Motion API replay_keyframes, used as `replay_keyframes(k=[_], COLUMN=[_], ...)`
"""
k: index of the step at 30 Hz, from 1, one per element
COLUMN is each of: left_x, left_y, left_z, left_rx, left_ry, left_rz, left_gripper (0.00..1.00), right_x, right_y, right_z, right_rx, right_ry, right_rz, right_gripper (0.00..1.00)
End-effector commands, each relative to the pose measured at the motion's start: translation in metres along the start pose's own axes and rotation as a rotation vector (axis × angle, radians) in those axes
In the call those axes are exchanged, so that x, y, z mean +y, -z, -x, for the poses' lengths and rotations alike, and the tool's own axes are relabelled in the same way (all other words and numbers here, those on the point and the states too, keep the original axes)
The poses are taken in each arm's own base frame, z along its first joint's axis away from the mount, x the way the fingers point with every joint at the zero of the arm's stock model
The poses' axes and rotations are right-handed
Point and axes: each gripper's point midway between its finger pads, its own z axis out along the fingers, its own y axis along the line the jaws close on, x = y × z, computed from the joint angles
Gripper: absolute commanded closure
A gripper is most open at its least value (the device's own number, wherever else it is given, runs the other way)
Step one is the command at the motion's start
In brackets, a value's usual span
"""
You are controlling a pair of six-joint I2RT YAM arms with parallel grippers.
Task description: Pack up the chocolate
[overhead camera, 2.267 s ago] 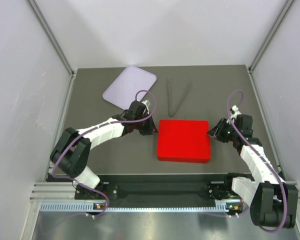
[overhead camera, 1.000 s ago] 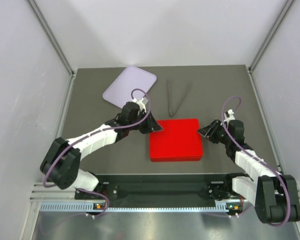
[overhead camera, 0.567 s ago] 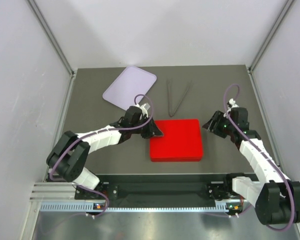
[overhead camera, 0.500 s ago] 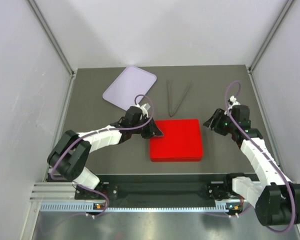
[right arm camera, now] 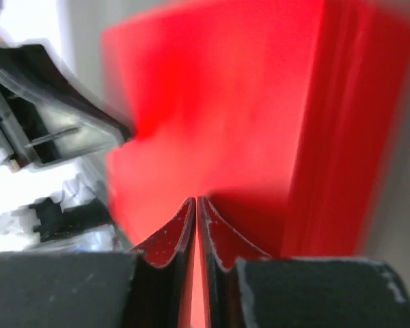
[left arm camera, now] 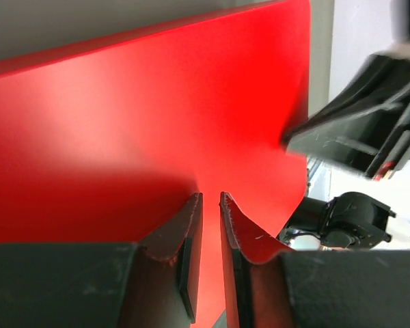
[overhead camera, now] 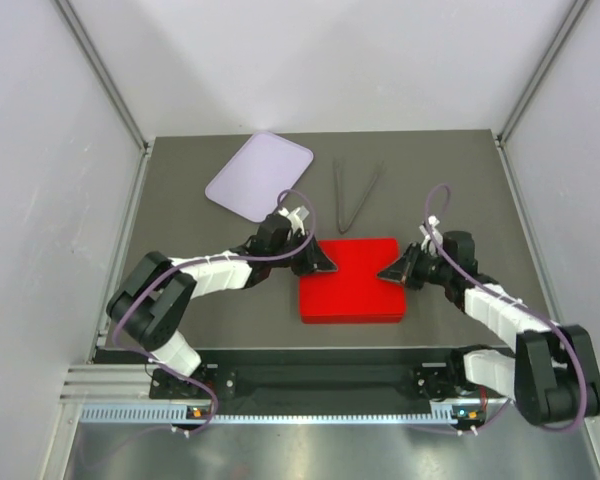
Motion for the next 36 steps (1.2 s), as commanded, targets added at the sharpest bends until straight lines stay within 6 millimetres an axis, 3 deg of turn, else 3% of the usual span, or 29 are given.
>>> replay_keyframes(k=[1,3,6,11,12,14,15,16,17,18,20,22,26,31,36], left_x=[0.018,0.017,0.010,-0.017,-0.035,-0.035,-0.049,-0.049,-0.032,-0.040,-0.027,-0.015,0.032,0.057,0.063], left_y=[-0.004,-0.004,-0.001,0.007,0.012,0.020,0.030,0.036,0.045,0.057,0.072,0.087,0.109,0.113,0.090], left_z=[-0.011,-0.009,-0.006,0.008,0.020,0.024,0.034,0.038,0.040,0.049,0.058,0.052,0.039,0.036,0.029], left_rx=[0.021,0.018,0.012,0.001,-0.024,-0.021,-0.048,-0.062,-0.076,-0.116,-0.179,-0.194,-0.207,-0.202,-0.152], left_ry=[0.003,0.006,0.000,-0.052,-0.079,-0.112,-0.142,-0.157,-0.175,-0.200,-0.217,-0.220,-0.214,-0.210,-0.184], left_rz=[0.055,0.055,0.047,0.015,-0.008,0.040,0.044,0.077,0.182,0.197,0.288,0.347,0.527,0.627,0.583], left_gripper=[0.78,0.78,0.78,0.77,0.76,0.75,0.74,0.74,0.73,0.73,0.75,0.82,0.91,1.00,1.00], right_x=[-0.026,-0.040,-0.035,0.009,0.016,0.029,0.029,0.032,0.036,0.037,0.041,0.043,0.031,0.024,0.024], right_y=[-0.010,-0.012,-0.008,0.017,0.020,0.026,0.027,0.027,0.027,0.028,0.027,0.025,0.023,0.023,0.026], right_z=[0.000,-0.009,-0.002,0.038,0.045,0.052,0.051,0.051,0.052,0.052,0.050,0.044,0.036,0.033,0.033], right_rx=[-0.027,-0.005,-0.022,-0.100,-0.119,-0.121,-0.108,-0.107,-0.106,-0.108,-0.107,-0.094,-0.091,-0.099,-0.101], right_ry=[-0.045,-0.080,-0.076,0.031,0.053,0.072,0.063,0.072,0.076,0.077,0.088,0.093,0.082,0.080,0.090], right_rz=[0.011,0.001,0.017,0.019,0.028,0.030,0.023,0.026,0.032,0.035,0.038,0.040,0.009,-0.012,-0.023], right_gripper=[0.94,0.94,0.95,0.93,0.93,0.93,0.92,0.92,0.92,0.92,0.92,0.92,0.92,0.91,0.91])
